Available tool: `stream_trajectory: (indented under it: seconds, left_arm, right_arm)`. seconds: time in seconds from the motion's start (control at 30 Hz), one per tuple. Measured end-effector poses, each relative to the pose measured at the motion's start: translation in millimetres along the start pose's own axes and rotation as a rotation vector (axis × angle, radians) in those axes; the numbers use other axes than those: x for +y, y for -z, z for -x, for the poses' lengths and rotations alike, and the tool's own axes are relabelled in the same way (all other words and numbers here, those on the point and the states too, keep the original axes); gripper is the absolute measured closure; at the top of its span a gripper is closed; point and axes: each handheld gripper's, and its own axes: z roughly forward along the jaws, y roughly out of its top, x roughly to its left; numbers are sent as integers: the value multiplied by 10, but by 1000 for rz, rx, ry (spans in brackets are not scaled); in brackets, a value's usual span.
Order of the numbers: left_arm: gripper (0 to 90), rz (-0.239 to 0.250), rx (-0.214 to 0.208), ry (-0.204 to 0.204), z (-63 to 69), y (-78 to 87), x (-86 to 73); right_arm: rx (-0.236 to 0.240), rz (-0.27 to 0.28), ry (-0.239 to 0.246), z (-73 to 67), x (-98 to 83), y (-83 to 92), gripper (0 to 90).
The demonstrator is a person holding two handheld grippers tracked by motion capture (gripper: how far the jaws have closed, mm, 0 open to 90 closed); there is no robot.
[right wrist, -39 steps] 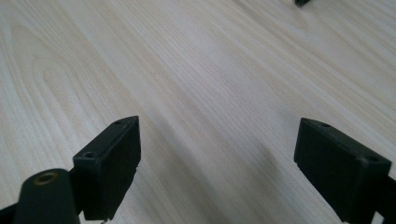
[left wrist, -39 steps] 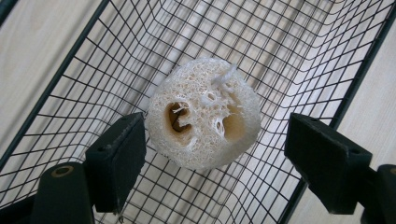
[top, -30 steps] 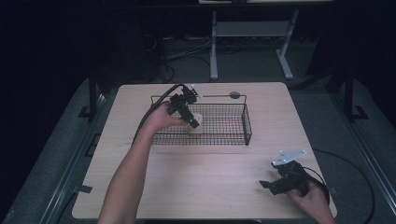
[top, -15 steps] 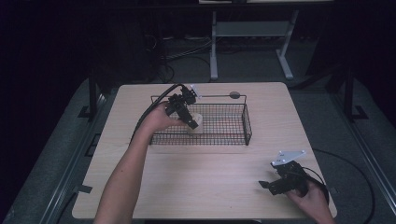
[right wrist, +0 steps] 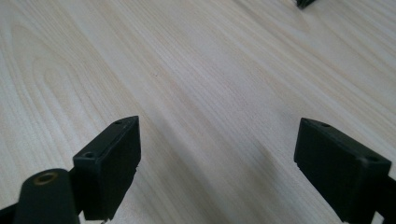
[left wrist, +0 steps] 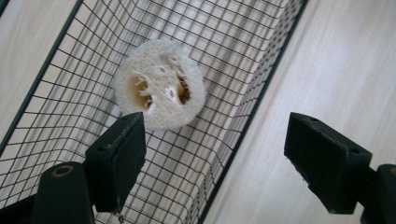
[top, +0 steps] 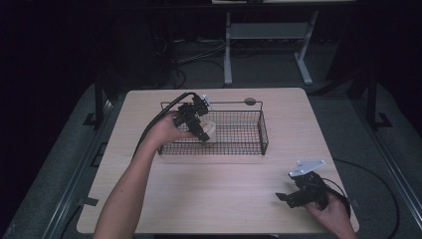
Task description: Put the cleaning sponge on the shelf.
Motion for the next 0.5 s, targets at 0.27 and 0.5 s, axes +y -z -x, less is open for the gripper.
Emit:
stream_trajectory:
  seconds: [0.27, 0.5]
  left_arm:
    - [202, 31, 4, -10, 87, 77, -94]
    - [202, 29, 7, -24, 152, 119, -140]
  right_arm:
    - [-3, -2, -2, 1, 0, -2, 144]
    - [-3, -3, -1, 0, 0, -3, 143]
